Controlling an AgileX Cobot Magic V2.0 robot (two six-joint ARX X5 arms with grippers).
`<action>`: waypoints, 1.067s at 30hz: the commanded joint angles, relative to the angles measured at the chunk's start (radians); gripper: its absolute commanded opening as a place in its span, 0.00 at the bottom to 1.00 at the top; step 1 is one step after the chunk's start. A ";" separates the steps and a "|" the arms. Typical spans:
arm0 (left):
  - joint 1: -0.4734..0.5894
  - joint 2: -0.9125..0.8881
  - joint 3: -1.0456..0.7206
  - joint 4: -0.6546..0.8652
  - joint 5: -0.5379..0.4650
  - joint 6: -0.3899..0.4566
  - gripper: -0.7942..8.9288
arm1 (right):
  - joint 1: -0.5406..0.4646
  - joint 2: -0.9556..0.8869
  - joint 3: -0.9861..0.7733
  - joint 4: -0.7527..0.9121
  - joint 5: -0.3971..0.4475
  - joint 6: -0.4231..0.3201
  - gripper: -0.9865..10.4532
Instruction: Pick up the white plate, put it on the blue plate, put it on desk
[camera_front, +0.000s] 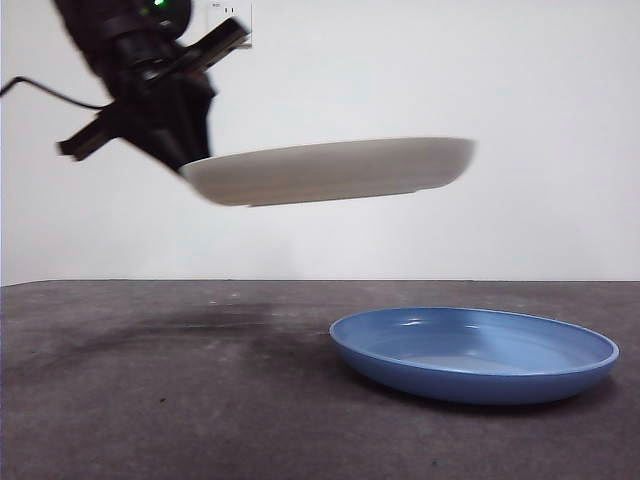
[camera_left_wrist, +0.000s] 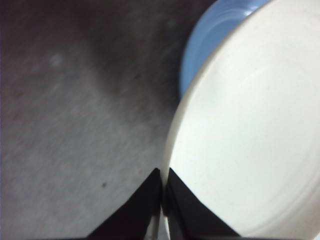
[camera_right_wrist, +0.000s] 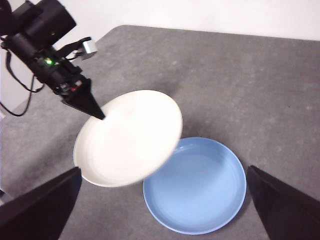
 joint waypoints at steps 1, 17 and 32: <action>-0.032 0.067 0.062 -0.003 -0.014 -0.029 0.09 | 0.004 0.002 0.024 -0.001 0.000 -0.011 0.61; -0.182 0.452 0.446 -0.098 -0.021 -0.042 0.09 | 0.004 -0.035 0.026 -0.059 -0.003 -0.011 0.61; -0.214 0.542 0.521 -0.102 -0.091 -0.041 0.09 | 0.004 -0.050 0.026 -0.082 -0.002 -0.011 0.61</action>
